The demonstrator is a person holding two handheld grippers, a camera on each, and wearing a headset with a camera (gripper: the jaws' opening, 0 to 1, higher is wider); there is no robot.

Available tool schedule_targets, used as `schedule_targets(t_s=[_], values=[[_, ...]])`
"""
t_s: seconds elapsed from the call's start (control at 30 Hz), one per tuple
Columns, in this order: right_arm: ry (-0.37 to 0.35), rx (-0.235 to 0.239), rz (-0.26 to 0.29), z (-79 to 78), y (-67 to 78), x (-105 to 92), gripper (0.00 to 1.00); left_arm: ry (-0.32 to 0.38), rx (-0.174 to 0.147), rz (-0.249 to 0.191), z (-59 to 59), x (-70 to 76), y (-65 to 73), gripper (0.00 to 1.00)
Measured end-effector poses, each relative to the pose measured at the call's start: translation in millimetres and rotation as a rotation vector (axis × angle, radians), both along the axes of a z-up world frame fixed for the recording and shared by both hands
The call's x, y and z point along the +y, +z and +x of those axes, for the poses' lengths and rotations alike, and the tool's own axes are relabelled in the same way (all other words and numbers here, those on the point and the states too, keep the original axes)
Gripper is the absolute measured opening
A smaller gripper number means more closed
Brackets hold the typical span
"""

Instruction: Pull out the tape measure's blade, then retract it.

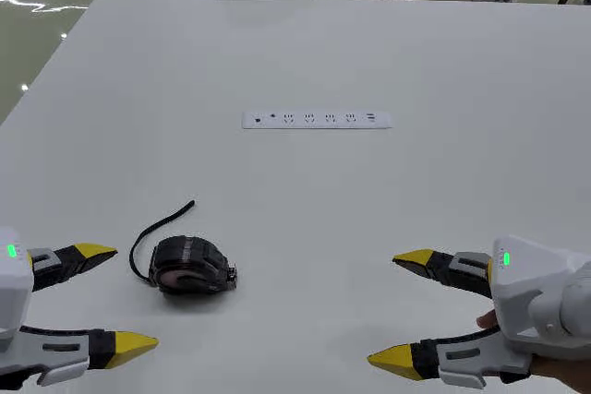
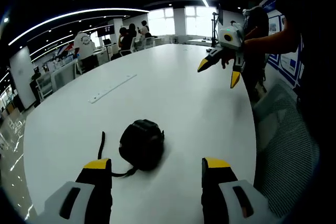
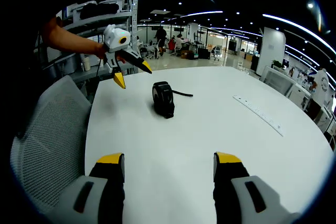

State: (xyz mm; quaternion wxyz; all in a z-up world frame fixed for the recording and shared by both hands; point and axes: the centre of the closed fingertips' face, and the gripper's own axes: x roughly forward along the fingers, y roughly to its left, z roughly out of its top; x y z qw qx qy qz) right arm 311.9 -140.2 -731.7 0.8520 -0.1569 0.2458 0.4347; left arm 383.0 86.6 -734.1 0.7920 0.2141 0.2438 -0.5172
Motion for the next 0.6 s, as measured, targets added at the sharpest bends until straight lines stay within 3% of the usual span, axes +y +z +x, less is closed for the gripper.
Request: schedule_targets(t_s=[0.23, 0.6], values=[[0.036, -0.003, -0.003, 13.4, -2.6, 7.3, 0.67, -0.034, -0.002, 0.037, 10.4, -3.4, -6.0, 0.61], [0.098, 0.001, -0.017, 33.5, -11.3, 20.2, 0.61, -0.103, 0.021, 0.092, 24.9, -8.3, -17.7, 0.55]])
